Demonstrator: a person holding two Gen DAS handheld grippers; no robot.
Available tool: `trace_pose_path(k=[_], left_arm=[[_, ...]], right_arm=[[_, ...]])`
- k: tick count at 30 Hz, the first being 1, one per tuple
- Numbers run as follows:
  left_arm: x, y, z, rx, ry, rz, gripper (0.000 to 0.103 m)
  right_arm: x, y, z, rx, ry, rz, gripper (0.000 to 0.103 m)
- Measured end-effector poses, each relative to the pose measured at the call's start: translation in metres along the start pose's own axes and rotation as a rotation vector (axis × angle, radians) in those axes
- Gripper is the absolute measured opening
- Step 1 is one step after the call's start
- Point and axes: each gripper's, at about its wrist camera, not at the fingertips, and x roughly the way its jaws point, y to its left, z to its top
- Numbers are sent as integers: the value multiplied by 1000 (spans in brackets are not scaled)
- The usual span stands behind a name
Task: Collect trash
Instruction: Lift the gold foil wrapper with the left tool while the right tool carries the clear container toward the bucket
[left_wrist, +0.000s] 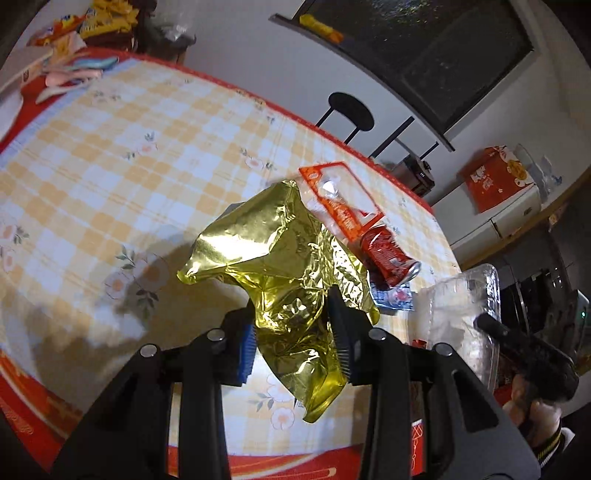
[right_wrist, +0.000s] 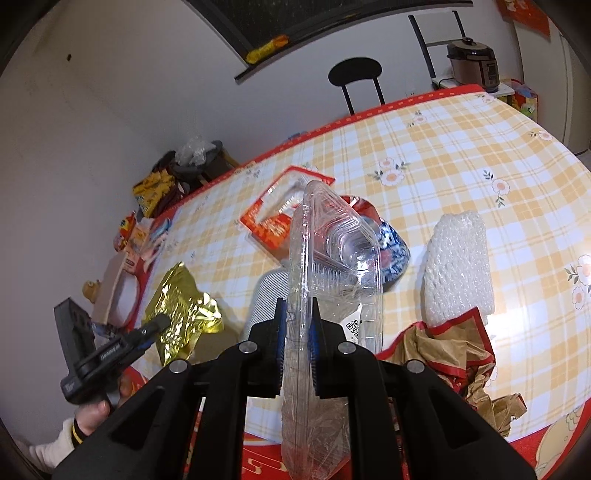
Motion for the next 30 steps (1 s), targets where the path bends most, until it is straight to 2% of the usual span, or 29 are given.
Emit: trace_pose_path(k=[9,12,17,21,24,30], left_arm=[[-44,-17,11,56,-91,-11,38],[-54,-23,12,75,-110,-19,38],[-63,-36,14,102,-136,-42,38],[-61,-49,14,123,-145,-74,38],[-56,-63,12,137,-142,-101,38],[-45,-108,4,176,-131,-134,38]], right_arm=[[-36,5,22,94,-130,183,13],[-50,6,29,112,-172,211,13],[-75,8,33,78,-222,168,13],[-103,-7,29,85,-262,118,13],[-130,-25,26,91,-303,63,13],[-184,-88,23,163,-403,-26,13]])
